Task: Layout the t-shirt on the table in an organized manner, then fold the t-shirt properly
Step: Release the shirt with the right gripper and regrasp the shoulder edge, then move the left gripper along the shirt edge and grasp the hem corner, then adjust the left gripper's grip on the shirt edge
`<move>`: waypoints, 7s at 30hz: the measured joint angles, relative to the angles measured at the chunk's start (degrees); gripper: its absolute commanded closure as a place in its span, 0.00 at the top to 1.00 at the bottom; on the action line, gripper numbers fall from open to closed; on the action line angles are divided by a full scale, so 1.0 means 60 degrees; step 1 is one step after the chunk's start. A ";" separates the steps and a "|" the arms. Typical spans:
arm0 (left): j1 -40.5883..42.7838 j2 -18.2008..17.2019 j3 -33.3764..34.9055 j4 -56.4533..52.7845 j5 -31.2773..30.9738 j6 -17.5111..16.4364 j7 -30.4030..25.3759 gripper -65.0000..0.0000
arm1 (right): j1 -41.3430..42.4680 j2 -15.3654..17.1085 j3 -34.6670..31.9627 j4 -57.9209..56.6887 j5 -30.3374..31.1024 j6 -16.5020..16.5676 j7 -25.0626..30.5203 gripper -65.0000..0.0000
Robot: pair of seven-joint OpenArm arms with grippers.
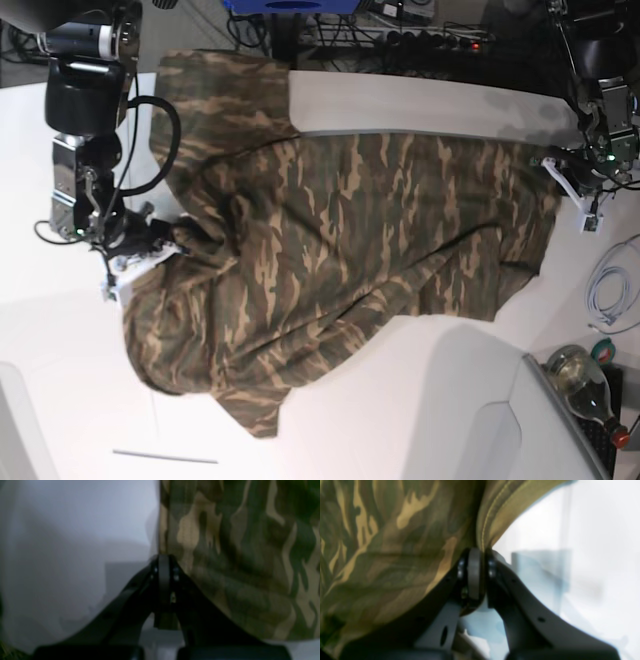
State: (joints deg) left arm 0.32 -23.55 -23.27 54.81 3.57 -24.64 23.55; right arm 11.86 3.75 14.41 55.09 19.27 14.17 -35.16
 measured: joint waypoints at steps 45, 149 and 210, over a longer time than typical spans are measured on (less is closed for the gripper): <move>0.2524 0.0535 -0.3053 0.2692 -0.2350 -0.2510 0.0860 0.00 | -0.6397 0.1064 -0.1519 0.5566 -0.0259 0.0240 0.1122 0.73; -0.2659 0.1810 -0.0237 -0.0688 -0.0160 -0.0707 0.0721 0.65 | -0.4685 0.1053 -0.2834 0.5552 -0.0069 0.0350 -0.0437 0.00; -0.1592 0.0361 -0.1169 -0.3483 -0.3628 -0.2550 -0.1931 0.00 | -0.4736 0.1082 -0.2856 0.5548 -0.0109 0.0342 -0.0477 0.00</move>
State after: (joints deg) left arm -9.23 -21.39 -30.28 33.91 -18.20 -39.94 11.97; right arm -16.56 10.24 -2.72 88.38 18.61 16.23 -38.02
